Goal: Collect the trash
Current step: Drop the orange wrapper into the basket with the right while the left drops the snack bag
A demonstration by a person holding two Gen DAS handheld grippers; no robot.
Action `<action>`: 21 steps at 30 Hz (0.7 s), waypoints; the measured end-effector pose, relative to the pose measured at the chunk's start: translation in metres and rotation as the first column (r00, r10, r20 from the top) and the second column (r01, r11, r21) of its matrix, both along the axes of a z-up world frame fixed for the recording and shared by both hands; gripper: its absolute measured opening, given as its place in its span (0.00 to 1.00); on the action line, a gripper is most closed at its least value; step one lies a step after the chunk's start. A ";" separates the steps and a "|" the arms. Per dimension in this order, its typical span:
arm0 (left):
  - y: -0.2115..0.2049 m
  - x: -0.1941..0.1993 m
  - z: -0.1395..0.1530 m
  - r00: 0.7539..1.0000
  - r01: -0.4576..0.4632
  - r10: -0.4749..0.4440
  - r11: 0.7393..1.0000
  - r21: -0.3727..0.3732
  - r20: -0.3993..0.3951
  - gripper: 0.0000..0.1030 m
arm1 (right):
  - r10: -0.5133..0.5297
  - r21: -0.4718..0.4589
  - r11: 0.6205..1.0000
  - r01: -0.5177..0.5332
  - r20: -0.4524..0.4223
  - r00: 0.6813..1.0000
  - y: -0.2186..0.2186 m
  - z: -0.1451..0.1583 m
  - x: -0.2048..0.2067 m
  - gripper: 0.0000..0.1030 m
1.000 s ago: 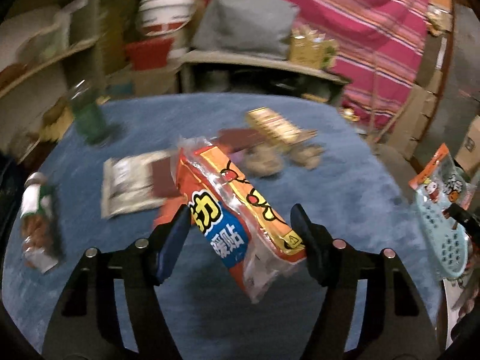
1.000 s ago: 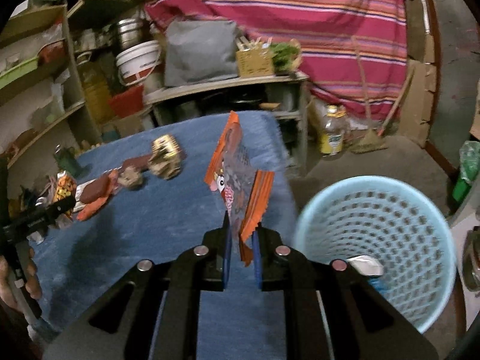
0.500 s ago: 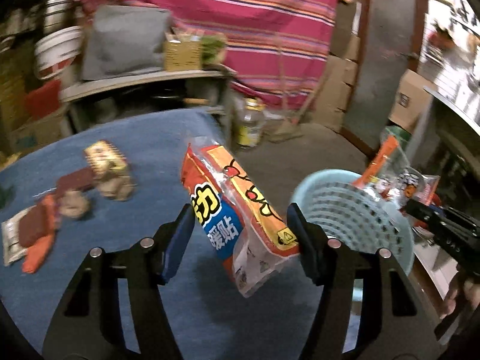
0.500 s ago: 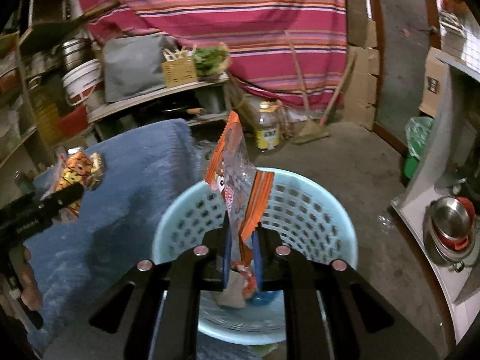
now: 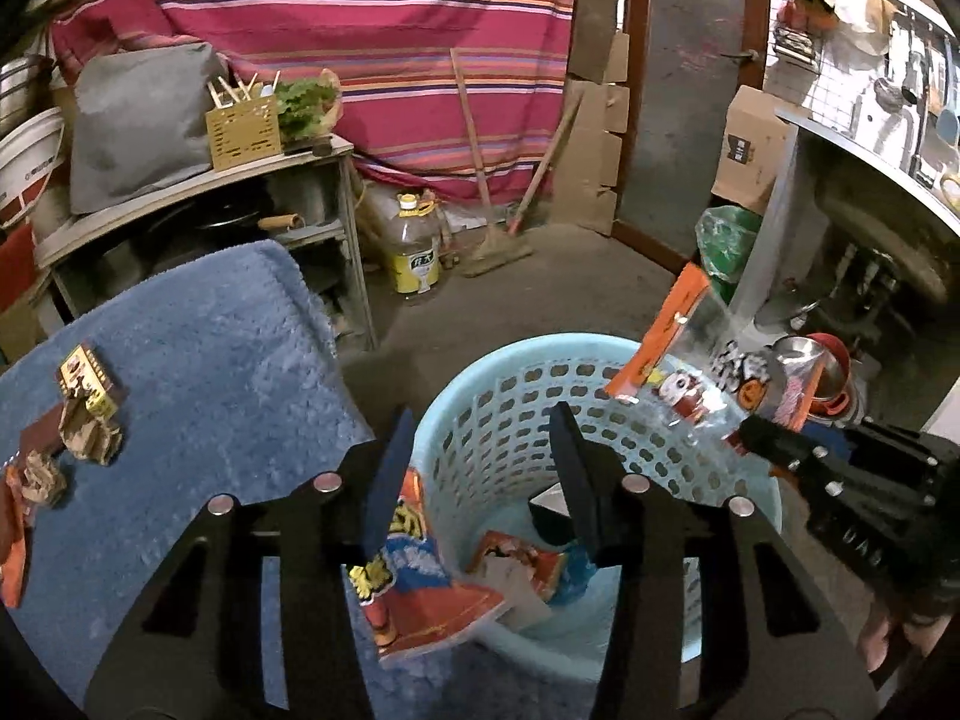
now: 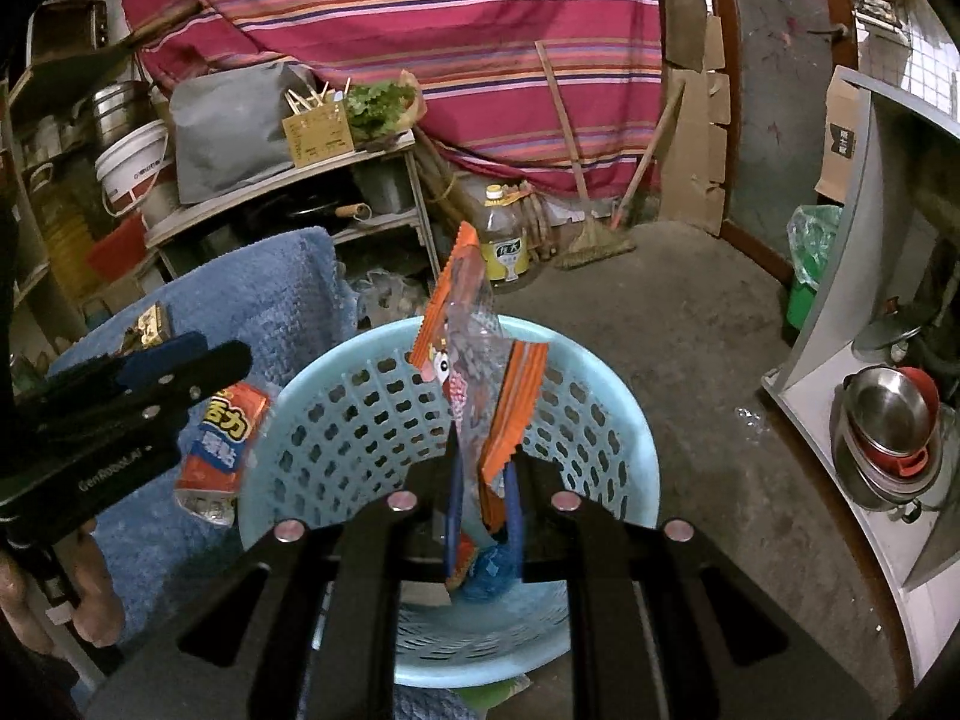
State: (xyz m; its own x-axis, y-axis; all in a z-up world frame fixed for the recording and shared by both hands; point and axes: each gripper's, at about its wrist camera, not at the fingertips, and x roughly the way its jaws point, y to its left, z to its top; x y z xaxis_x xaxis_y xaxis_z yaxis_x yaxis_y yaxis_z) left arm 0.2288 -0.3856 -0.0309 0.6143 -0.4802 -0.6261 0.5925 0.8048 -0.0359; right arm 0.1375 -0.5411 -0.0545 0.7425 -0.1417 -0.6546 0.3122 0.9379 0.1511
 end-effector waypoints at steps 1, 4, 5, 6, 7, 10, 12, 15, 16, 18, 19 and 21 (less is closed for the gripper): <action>0.001 0.001 0.001 1.000 -0.001 0.001 1.000 -0.004 -0.001 0.45 | 0.002 0.001 1.000 -0.002 -0.002 1.000 0.000 -0.001 0.001 0.12; 0.010 0.004 0.005 1.000 -0.026 0.026 1.000 0.004 0.010 0.45 | 0.003 0.004 1.000 -0.003 -0.006 1.000 0.002 -0.004 0.002 0.12; 0.013 0.006 0.004 0.999 -0.037 0.037 0.999 0.009 0.011 0.50 | 0.003 0.006 1.000 -0.003 -0.005 1.000 0.002 -0.004 0.002 0.12; 0.018 0.008 0.004 0.999 -0.053 0.052 0.999 0.012 0.013 0.60 | 0.001 0.008 1.000 -0.001 -0.005 1.000 0.002 -0.004 0.002 0.12; 0.023 0.010 0.003 0.998 -0.068 0.068 0.998 0.015 0.015 0.65 | 0.001 0.009 1.000 -0.001 -0.005 1.000 0.001 -0.005 0.003 0.12; 0.037 0.018 -0.006 0.994 -0.105 0.106 0.994 0.021 -0.010 0.74 | -0.006 0.020 1.000 0.006 -0.006 1.000 0.001 -0.007 0.003 0.12; 0.043 0.022 -0.017 0.991 -0.117 0.118 0.993 0.024 -0.058 0.79 | -0.009 0.026 1.000 0.009 -0.009 1.000 0.002 -0.009 0.003 0.12; 0.043 0.020 -0.030 0.989 -0.125 0.128 0.991 0.044 -0.074 0.86 | -0.008 0.028 1.000 0.009 -0.014 1.000 0.002 -0.013 0.003 0.12; 0.042 0.019 -0.034 0.988 -0.126 0.130 0.991 0.050 -0.080 0.88 | -0.009 0.028 1.000 0.009 -0.018 1.000 0.002 -0.014 0.003 0.12; 0.038 0.017 -0.041 0.987 -0.127 0.132 0.990 0.057 -0.095 0.90 | -0.012 0.032 0.999 0.013 -0.022 1.000 0.001 -0.016 0.003 0.12; 0.037 0.017 -0.043 0.986 -0.123 0.129 0.991 0.059 -0.103 0.90 | -0.014 0.034 0.999 0.014 -0.024 1.000 0.000 -0.017 0.003 0.12; 0.033 0.017 -0.049 0.986 -0.110 0.118 0.992 0.069 -0.119 0.85 | -0.017 0.037 0.999 0.018 -0.027 1.000 -0.002 -0.019 0.003 0.12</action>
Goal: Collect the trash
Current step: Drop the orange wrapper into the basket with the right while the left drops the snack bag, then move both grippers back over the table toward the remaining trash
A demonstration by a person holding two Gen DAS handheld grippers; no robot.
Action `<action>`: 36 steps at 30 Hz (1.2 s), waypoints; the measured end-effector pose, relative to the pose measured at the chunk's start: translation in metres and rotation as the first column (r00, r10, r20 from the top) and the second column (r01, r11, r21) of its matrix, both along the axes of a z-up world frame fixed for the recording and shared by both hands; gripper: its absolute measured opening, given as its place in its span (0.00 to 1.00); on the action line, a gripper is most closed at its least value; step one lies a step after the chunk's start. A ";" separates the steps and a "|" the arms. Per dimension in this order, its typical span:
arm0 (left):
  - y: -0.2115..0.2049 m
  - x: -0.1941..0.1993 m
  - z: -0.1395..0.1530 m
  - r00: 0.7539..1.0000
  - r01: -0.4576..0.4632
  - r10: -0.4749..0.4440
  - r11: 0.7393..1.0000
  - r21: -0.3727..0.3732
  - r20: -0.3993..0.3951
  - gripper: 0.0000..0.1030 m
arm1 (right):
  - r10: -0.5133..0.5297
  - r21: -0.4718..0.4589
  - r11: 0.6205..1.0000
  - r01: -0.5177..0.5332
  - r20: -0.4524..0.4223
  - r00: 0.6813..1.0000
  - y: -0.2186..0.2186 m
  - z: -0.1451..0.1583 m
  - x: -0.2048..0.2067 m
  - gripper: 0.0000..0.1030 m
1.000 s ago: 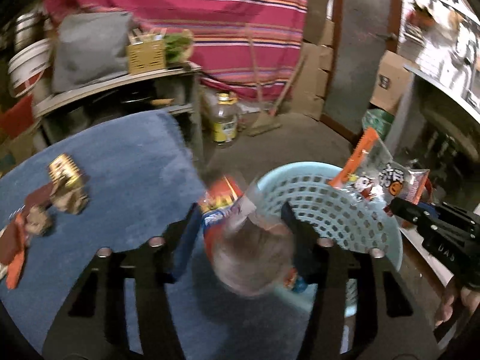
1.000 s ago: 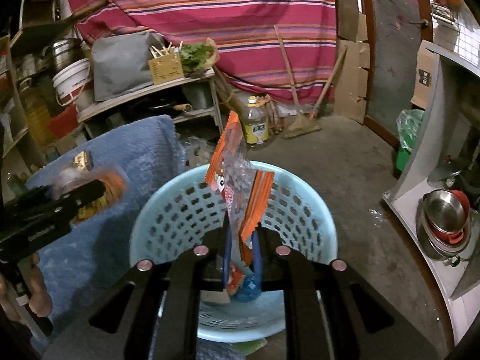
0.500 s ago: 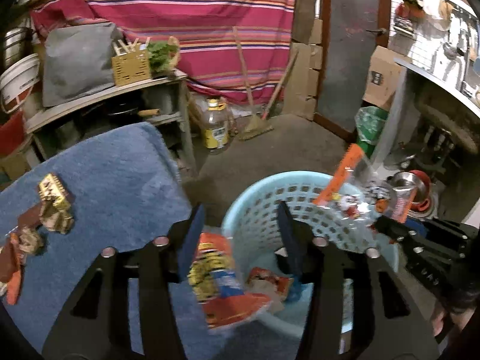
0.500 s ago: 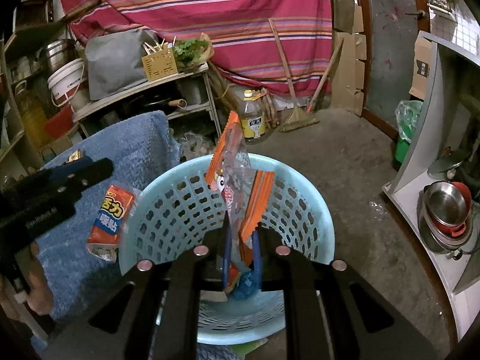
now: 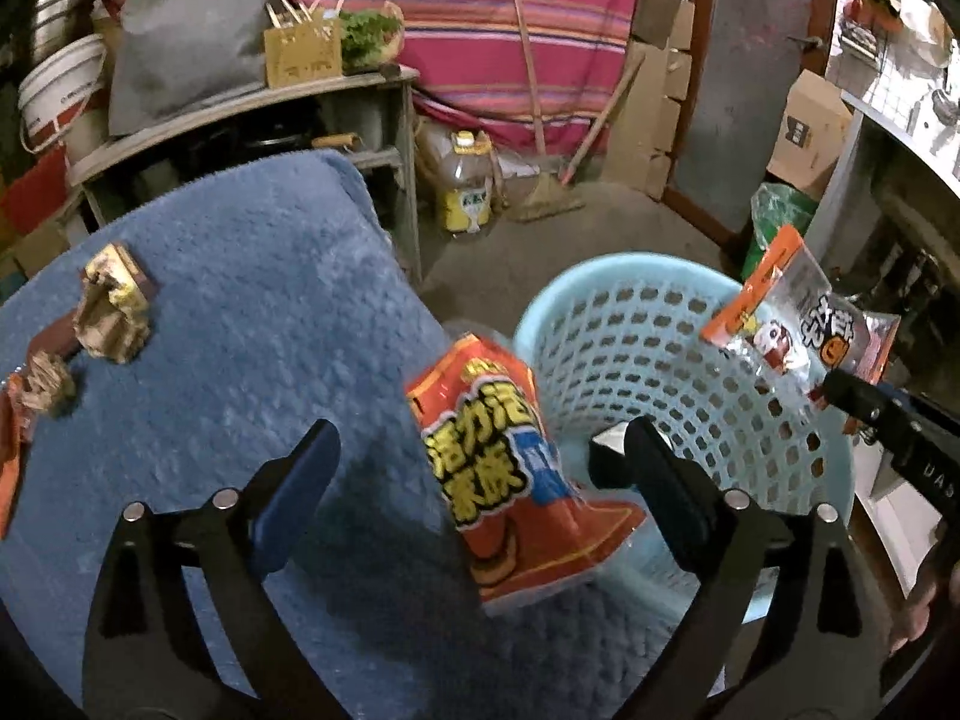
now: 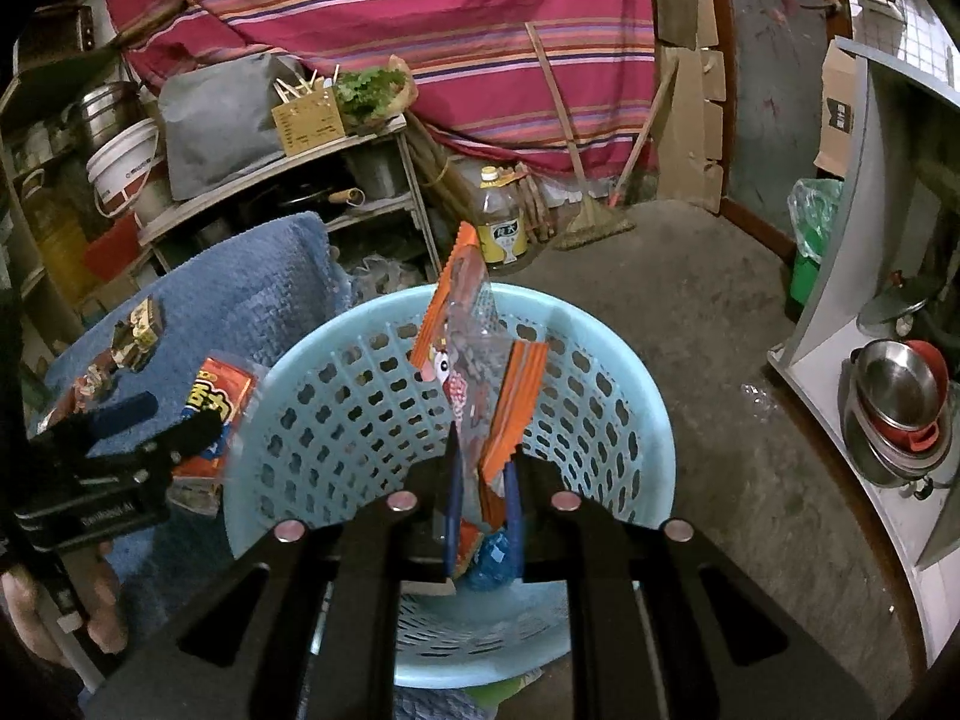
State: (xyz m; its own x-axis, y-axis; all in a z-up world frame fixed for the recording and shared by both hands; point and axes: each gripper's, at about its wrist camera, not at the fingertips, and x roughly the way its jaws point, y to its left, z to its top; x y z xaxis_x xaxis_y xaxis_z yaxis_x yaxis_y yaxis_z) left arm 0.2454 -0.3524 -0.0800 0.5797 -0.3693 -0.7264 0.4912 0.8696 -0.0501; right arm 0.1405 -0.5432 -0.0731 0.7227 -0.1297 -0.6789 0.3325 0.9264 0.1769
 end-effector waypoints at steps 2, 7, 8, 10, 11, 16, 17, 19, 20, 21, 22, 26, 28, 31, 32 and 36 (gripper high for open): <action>-0.004 0.001 -0.006 0.999 0.026 -0.026 1.000 0.012 -0.026 0.60 | -0.002 0.003 1.000 0.002 -0.004 1.000 -0.001 -0.002 0.000 0.12; 0.005 0.003 -0.009 0.997 0.036 -0.038 0.999 -0.023 -0.061 0.43 | 0.002 0.005 1.000 -0.002 -0.025 1.000 0.002 -0.009 0.002 0.12; 0.006 0.004 -0.007 0.998 0.035 -0.036 0.999 -0.027 -0.060 0.40 | 0.006 0.006 1.000 -0.005 -0.030 1.000 0.002 -0.011 0.002 0.13; 0.009 0.003 -0.003 0.998 0.030 -0.031 0.999 -0.022 -0.047 0.38 | 0.013 0.007 1.000 -0.012 -0.047 0.999 0.004 -0.014 0.005 0.16; 0.009 0.002 -0.001 0.999 0.030 -0.031 0.999 -0.018 -0.040 0.37 | 0.013 0.008 1.000 -0.012 -0.048 0.999 0.004 -0.015 0.006 0.16; 0.011 -0.005 0.018 0.999 0.032 -0.032 0.999 -0.019 0.010 0.35 | -0.002 0.015 1.000 0.003 -0.069 0.998 0.004 -0.020 0.010 0.39; 0.011 -0.006 0.024 0.999 0.034 -0.034 0.999 -0.026 0.022 0.35 | -0.008 0.013 1.000 0.009 -0.069 0.998 0.004 -0.021 0.010 0.40; 0.009 -0.008 0.032 0.998 0.044 -0.043 0.998 -0.036 0.037 0.34 | -0.013 0.012 1.000 0.014 -0.072 0.997 0.002 -0.022 0.010 0.41; 0.006 -0.009 0.036 0.998 0.051 -0.049 0.998 -0.037 0.045 0.33 | -0.016 0.012 1.000 0.016 -0.073 0.997 0.002 -0.022 0.009 0.43; 0.002 -0.011 0.039 0.997 0.058 -0.056 0.998 -0.036 0.056 0.33 | -0.019 0.008 1.000 0.020 -0.074 0.997 0.001 -0.022 0.009 0.44; -0.001 -0.012 0.041 0.996 0.063 -0.061 0.997 -0.035 0.060 0.33 | -0.022 0.001 1.000 0.022 -0.073 0.997 0.000 -0.020 0.007 0.48; -0.018 -0.016 0.045 0.993 0.096 -0.093 0.994 -0.045 0.067 0.32 | -0.034 -0.050 0.998 0.032 -0.053 0.998 -0.004 -0.011 0.000 0.57; -0.025 -0.015 0.044 0.993 0.106 -0.102 0.993 -0.059 0.060 0.32 | -0.044 -0.068 0.997 0.041 -0.041 0.998 -0.007 -0.005 -0.004 0.58; -0.038 -0.015 0.041 0.991 0.126 -0.124 0.990 -0.069 0.041 0.33 | -0.054 -0.074 0.996 0.052 -0.030 0.998 -0.013 0.000 -0.010 0.59; -0.043 -0.015 0.040 0.991 0.132 -0.130 0.989 -0.065 0.036 0.34 | -0.058 -0.073 0.996 0.056 -0.029 0.998 -0.015 0.001 -0.011 0.59; -0.051 -0.015 0.035 0.990 0.138 -0.137 0.989 -0.051 0.023 0.38 | -0.075 -0.064 0.995 0.073 -0.030 0.997 -0.022 -0.001 -0.016 0.60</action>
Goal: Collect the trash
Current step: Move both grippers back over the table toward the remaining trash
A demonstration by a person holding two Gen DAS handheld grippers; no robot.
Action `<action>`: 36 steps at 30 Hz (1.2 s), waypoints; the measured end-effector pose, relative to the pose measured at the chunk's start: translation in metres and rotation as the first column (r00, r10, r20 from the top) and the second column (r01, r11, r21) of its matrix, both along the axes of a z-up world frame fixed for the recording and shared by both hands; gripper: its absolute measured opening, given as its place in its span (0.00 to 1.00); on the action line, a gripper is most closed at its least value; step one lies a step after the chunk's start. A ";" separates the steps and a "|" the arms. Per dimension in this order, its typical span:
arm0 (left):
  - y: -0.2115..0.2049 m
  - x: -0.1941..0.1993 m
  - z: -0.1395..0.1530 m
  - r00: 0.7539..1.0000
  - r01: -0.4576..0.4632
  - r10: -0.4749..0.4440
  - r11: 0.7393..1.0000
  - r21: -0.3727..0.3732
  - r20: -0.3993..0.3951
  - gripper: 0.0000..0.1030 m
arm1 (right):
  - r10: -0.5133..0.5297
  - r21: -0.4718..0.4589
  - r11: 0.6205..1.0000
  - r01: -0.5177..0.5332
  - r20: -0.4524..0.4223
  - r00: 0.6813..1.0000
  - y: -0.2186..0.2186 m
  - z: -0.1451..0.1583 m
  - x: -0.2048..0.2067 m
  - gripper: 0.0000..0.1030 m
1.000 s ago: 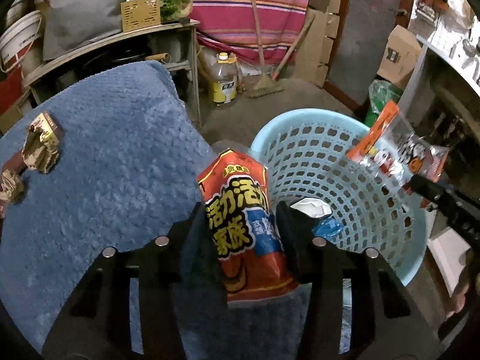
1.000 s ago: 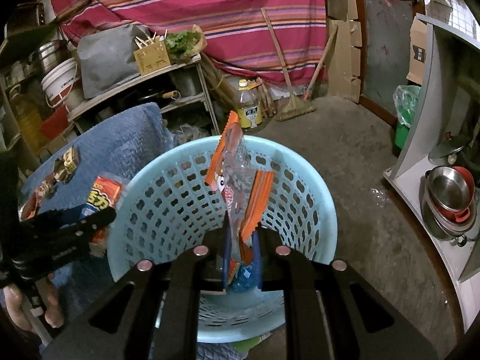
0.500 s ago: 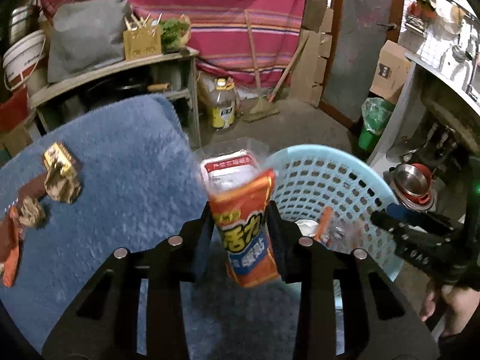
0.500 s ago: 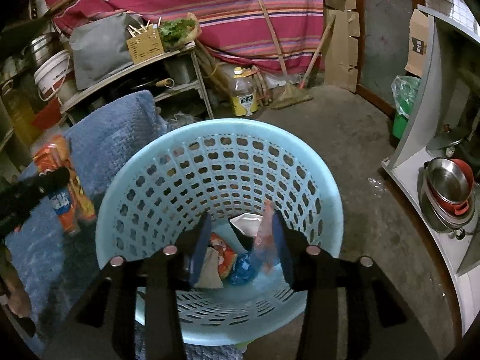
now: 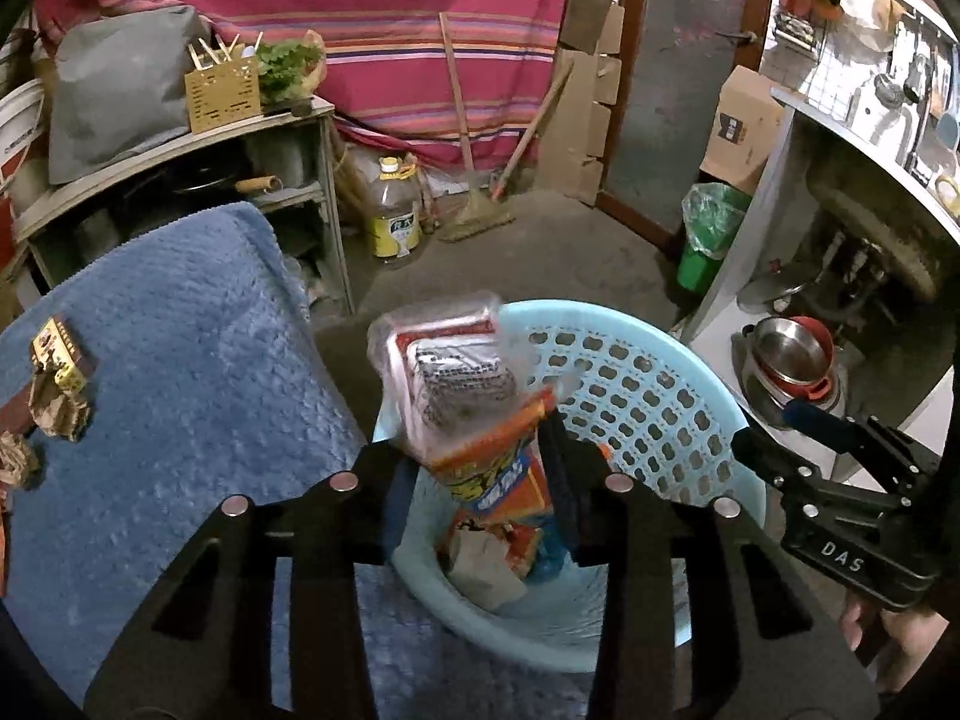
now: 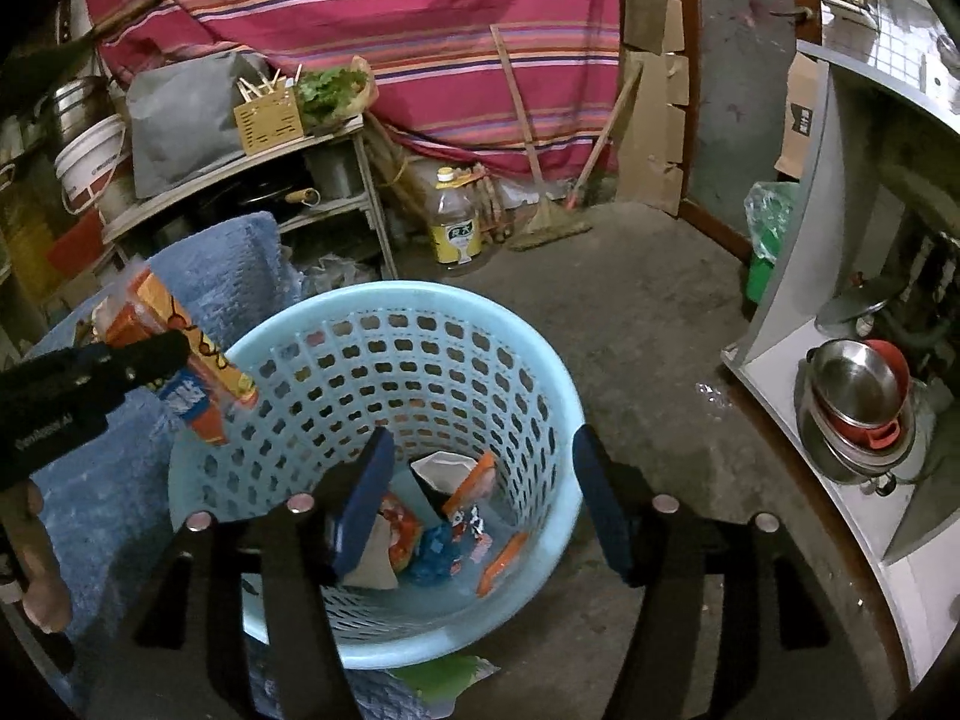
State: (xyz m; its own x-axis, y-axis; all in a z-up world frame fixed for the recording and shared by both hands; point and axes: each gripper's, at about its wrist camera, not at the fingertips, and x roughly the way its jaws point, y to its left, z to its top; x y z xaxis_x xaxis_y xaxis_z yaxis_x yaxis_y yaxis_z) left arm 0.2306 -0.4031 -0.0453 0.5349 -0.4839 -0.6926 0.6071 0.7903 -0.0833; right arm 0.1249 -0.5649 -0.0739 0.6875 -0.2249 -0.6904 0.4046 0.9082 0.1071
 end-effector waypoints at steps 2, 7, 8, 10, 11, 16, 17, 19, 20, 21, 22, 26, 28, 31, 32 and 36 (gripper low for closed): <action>0.001 0.000 -0.001 1.000 -0.006 0.006 1.000 -0.002 -0.002 0.45 | -0.007 0.003 1.000 0.007 0.000 1.000 -0.001 -0.001 -0.001 0.60; 0.017 0.005 0.001 0.999 -0.050 0.051 0.999 -0.014 0.012 0.61 | -0.011 0.013 1.000 0.011 -0.008 1.000 0.001 -0.005 0.000 0.61; 0.023 0.006 0.003 0.998 -0.064 0.065 0.998 -0.016 0.016 0.63 | -0.011 0.012 1.000 0.011 -0.010 1.000 0.002 -0.005 0.000 0.61; 0.035 0.009 0.006 0.996 -0.088 0.088 0.996 -0.023 0.025 0.68 | -0.008 0.012 1.000 0.008 -0.009 1.000 0.004 -0.005 0.002 0.61; 0.041 0.010 0.009 0.994 -0.099 0.100 0.995 -0.029 0.031 0.73 | -0.005 0.009 1.000 0.005 -0.008 1.000 0.007 -0.004 0.003 0.62; 0.072 0.012 0.018 0.987 -0.146 0.148 0.989 -0.039 0.062 0.82 | 0.009 -0.010 1.000 -0.009 0.004 1.000 0.025 0.000 0.009 0.67; 0.079 0.012 0.019 0.985 -0.156 0.158 0.987 -0.036 0.070 0.84 | 0.014 -0.009 1.000 -0.014 0.005 1.000 0.029 0.000 0.011 0.67; 0.092 0.011 0.022 0.981 -0.172 0.174 0.985 -0.032 0.086 0.86 | 0.026 -0.010 1.000 -0.026 0.008 1.000 0.039 0.002 0.015 0.68; 0.102 0.011 0.024 0.977 -0.186 0.187 0.982 -0.028 0.098 0.88 | 0.031 -0.012 0.999 -0.031 0.010 0.999 0.044 0.004 0.016 0.70; 0.111 0.010 0.025 0.974 -0.198 0.200 0.980 -0.026 0.107 0.89 | 0.037 -0.015 0.999 -0.037 0.014 0.999 0.051 0.005 0.019 0.71; 0.118 0.010 0.026 0.972 -0.206 0.208 0.978 -0.026 0.111 0.90 | 0.041 -0.016 0.999 -0.041 0.019 0.999 0.055 0.007 0.020 0.73; 0.159 0.007 0.030 0.953 -0.266 0.266 0.964 -0.023 0.142 0.93 | 0.074 -0.015 0.997 -0.073 0.047 0.996 0.081 0.015 0.028 0.79; 0.180 0.007 0.031 0.942 -0.297 0.296 0.955 -0.016 0.157 0.94 | 0.089 -0.017 0.996 -0.088 0.063 0.994 0.095 0.017 0.034 0.85; 0.219 0.006 0.032 0.919 -0.349 0.345 0.937 -0.012 0.189 0.94 | 0.131 -0.013 0.991 -0.130 0.071 0.989 0.123 0.019 0.048 0.85; 0.234 0.007 0.032 0.910 -0.368 0.365 0.929 -0.018 0.197 0.94 | 0.141 -0.012 0.990 -0.140 0.072 0.987 0.129 0.018 0.050 0.85; 0.291 0.019 0.026 0.875 -0.450 0.445 0.893 -0.020 0.192 0.94 | 0.193 0.013 0.981 -0.195 0.086 0.977 0.171 0.017 0.072 0.89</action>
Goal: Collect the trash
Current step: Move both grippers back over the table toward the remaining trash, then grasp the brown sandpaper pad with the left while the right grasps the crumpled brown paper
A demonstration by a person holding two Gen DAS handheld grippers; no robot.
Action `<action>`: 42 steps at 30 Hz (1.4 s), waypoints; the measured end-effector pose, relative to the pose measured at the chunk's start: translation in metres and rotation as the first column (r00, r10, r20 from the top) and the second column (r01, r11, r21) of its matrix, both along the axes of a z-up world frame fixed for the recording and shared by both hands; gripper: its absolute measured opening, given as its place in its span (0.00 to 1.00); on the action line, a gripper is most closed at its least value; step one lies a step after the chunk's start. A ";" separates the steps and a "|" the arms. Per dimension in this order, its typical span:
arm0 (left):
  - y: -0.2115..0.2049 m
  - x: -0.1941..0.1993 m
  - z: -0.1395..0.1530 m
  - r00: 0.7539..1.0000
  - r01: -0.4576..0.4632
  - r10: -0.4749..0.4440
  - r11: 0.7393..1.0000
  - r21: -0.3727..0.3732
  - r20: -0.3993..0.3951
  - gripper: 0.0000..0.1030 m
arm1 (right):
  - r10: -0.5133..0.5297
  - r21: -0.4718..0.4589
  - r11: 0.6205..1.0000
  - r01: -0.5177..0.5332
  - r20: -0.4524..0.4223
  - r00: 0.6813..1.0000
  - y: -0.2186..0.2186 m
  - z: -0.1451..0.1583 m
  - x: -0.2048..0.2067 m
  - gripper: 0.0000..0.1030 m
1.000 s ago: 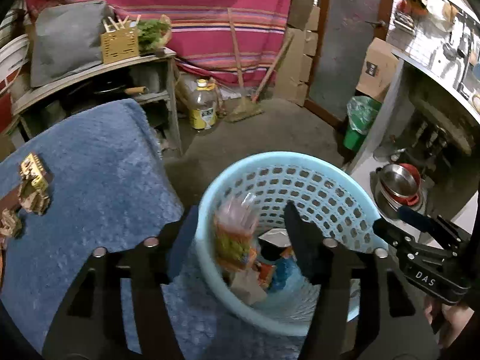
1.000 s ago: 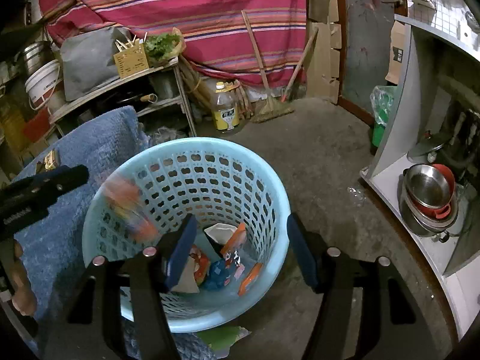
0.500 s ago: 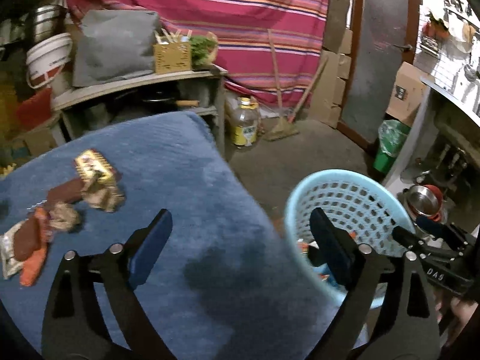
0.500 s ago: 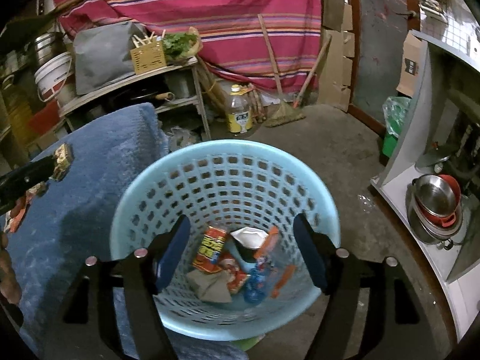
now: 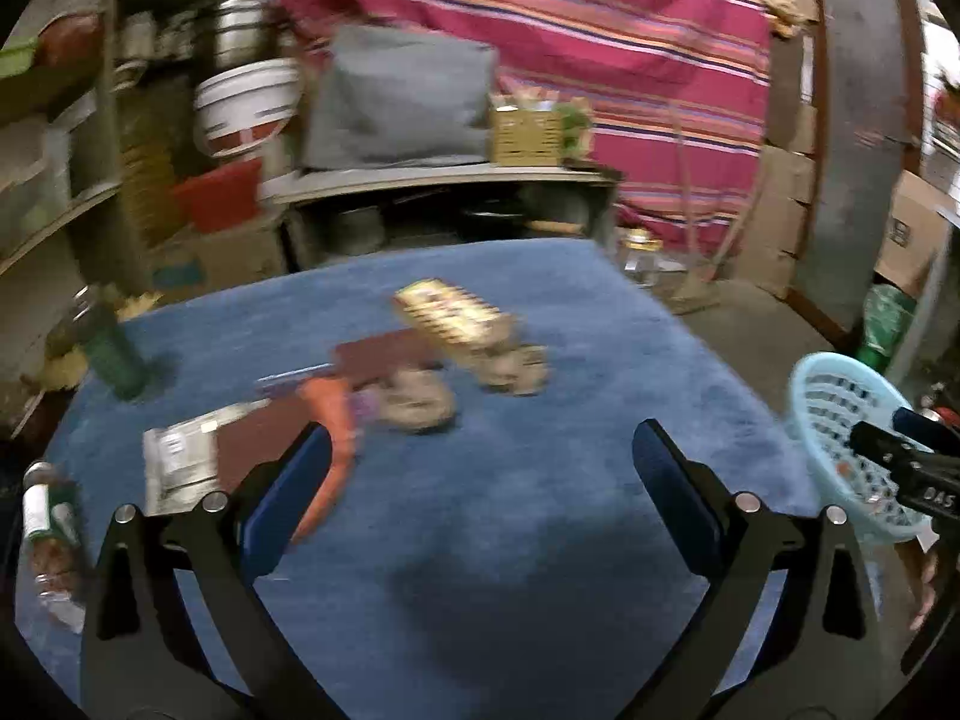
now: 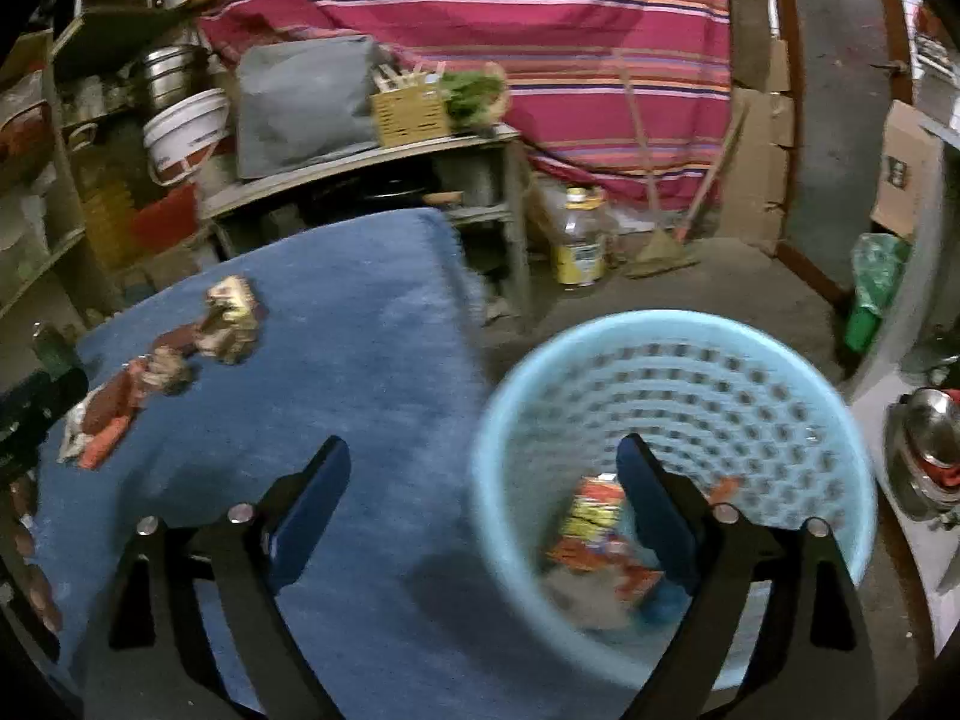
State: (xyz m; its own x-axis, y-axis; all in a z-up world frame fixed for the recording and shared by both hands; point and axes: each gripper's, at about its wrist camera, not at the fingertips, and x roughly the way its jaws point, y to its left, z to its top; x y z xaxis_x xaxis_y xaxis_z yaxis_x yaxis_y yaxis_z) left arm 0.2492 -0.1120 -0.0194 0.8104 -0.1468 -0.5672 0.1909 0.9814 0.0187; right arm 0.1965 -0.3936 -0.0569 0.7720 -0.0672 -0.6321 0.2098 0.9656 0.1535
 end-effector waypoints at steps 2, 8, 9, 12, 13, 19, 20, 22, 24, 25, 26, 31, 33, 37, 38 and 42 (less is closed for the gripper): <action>0.023 0.008 -0.003 0.999 -0.031 0.031 0.999 -0.017 -0.016 0.94 | 0.017 0.006 1.000 -0.017 0.011 1.000 0.020 0.001 0.010 0.91; 0.090 0.035 -0.020 0.985 -0.169 0.169 0.986 0.009 -0.031 0.94 | 0.078 -0.009 0.997 -0.078 0.026 0.997 0.085 0.002 0.043 0.94; 0.098 0.041 -0.023 0.982 -0.184 0.183 0.983 -0.007 -0.043 0.95 | 0.080 -0.025 0.996 -0.080 0.023 0.997 0.098 0.001 0.051 0.95; 0.114 0.058 -0.032 0.975 -0.210 0.205 0.977 -0.048 -0.087 0.95 | 0.076 -0.044 0.996 -0.076 -0.001 0.997 0.119 -0.003 0.068 0.96; 0.117 0.061 -0.034 0.973 -0.215 0.209 0.975 -0.054 -0.094 0.95 | 0.076 -0.046 0.996 -0.076 -0.010 0.997 0.127 -0.005 0.074 0.96; 0.123 0.090 -0.054 0.961 -0.239 0.226 0.968 -0.071 -0.160 0.95 | 0.086 -0.088 0.992 -0.088 -0.023 0.996 0.147 -0.016 0.093 0.96; 0.122 0.093 -0.059 0.957 -0.245 0.231 0.967 -0.064 -0.175 0.95 | 0.087 -0.091 0.992 -0.089 -0.022 0.996 0.148 -0.017 0.095 0.96; 0.124 0.099 -0.067 0.951 -0.253 0.237 0.966 -0.054 -0.200 0.95 | 0.094 -0.085 0.992 -0.096 -0.025 0.995 0.148 -0.020 0.099 0.96; 0.128 0.106 -0.073 0.945 -0.251 0.224 0.964 -0.087 -0.240 0.95 | 0.100 -0.089 0.991 -0.103 -0.042 0.994 0.150 -0.025 0.105 0.96; 0.130 0.108 -0.075 0.944 -0.243 0.211 0.964 -0.104 -0.253 0.95 | 0.098 -0.091 0.991 -0.102 -0.050 0.994 0.150 -0.027 0.108 0.96; 0.132 0.109 -0.076 0.945 -0.239 0.203 0.964 -0.116 -0.258 0.95 | 0.095 -0.091 0.991 -0.101 -0.060 0.994 0.151 -0.029 0.112 0.96; 0.131 0.109 -0.078 0.950 -0.195 0.150 0.970 -0.145 -0.275 0.93 | 0.099 -0.104 0.988 -0.110 -0.104 0.990 0.159 -0.035 0.126 0.96; 0.129 0.106 -0.076 0.954 -0.186 0.143 0.972 -0.145 -0.263 0.92 | 0.099 -0.121 0.986 -0.112 -0.101 0.990 0.165 -0.033 0.129 0.96; 0.129 0.103 -0.068 0.964 -0.179 0.140 0.971 -0.160 -0.227 0.92 | 0.121 -0.143 0.981 -0.135 -0.101 0.987 0.172 -0.032 0.131 0.96; 0.129 0.101 -0.066 0.966 -0.172 0.132 0.970 -0.173 -0.222 0.92 | 0.126 -0.145 0.979 -0.139 -0.100 0.987 0.173 -0.031 0.131 0.96; 0.125 0.105 -0.068 0.964 -0.162 0.119 0.972 -0.170 -0.237 0.93 | 0.127 -0.139 0.981 -0.138 -0.090 0.988 0.171 -0.026 0.132 0.96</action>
State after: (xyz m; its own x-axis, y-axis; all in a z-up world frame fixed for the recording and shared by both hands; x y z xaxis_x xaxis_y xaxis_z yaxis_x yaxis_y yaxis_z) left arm 0.3538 0.0134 -0.0874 0.6858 -0.1610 -0.7097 0.0290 0.9805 -0.1944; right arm 0.3281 -0.2223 -0.0831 0.7275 -0.0628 -0.6833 0.0845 0.9964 -0.0016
